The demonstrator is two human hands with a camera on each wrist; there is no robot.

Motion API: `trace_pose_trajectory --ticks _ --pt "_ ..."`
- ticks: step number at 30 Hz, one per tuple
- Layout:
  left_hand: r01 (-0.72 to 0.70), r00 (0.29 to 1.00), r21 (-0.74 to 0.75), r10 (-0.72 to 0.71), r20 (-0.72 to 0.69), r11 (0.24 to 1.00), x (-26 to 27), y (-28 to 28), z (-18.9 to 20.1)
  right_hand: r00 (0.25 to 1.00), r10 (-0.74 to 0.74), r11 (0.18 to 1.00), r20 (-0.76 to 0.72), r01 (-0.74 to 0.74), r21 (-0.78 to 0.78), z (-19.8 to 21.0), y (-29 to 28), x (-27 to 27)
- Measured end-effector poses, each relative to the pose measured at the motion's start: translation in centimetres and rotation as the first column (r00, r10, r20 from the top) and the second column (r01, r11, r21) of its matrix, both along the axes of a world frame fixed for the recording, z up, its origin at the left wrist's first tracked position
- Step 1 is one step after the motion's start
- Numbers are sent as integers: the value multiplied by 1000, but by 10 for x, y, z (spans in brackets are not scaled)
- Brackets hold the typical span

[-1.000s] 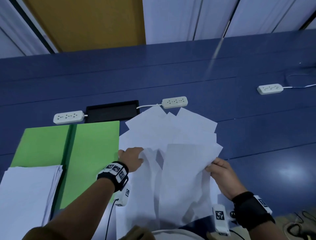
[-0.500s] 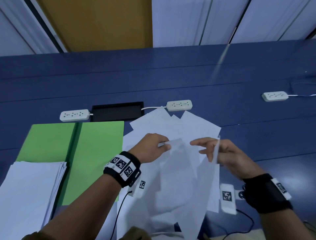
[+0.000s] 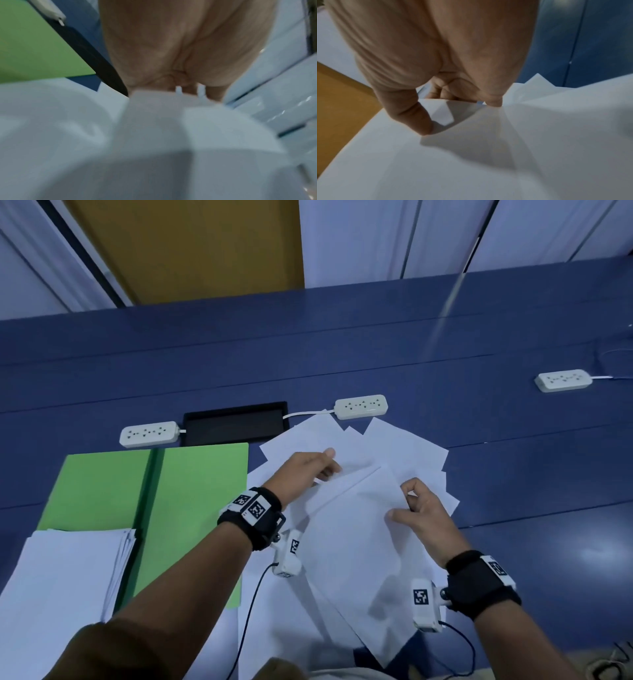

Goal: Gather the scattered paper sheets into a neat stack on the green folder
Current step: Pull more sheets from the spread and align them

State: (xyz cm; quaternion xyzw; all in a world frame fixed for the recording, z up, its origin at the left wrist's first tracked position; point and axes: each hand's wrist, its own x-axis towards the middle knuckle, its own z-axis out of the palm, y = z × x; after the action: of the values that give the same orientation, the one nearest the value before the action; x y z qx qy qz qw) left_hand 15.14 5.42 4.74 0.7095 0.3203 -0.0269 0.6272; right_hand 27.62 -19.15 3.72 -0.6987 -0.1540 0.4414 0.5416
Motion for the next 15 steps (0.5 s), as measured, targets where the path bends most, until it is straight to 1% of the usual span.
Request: trace_pose_trajectory --ticks 1,2,3,4,5,8,12,14,15 --pt "-40 998 153 48 -46 987 2 10 -17 1000 -22 1000 -9 22 -19 -5 -5 2" --pt "-47 991 309 83 -107 950 3 20 -32 999 -40 999 -23 39 -29 -11 -10 5" --pt "-15 977 424 103 -185 905 4 30 -46 998 -42 998 -37 40 -45 -16 -14 7" --pt "37 959 494 108 -262 869 4 40 -59 998 -40 998 -57 37 -56 -20 -19 9" --pt "93 936 533 109 -335 841 6 48 -69 997 -37 998 -72 34 -53 -23 -22 11" --pt "251 851 592 116 -511 766 17 65 -83 989 -108 991 -99 99 -85 -36 -33 17" --pt "420 726 575 120 -677 702 31 71 -89 953 -253 960 -169 225 -169 -66 -45 20" --pt "456 685 568 137 -715 685 34 73 -96 909 -342 933 -238 299 -200 -84 -50 22" --pt "461 672 566 148 -725 683 35 74 -98 873 -408 909 -269 361 -207 -89 -53 24"
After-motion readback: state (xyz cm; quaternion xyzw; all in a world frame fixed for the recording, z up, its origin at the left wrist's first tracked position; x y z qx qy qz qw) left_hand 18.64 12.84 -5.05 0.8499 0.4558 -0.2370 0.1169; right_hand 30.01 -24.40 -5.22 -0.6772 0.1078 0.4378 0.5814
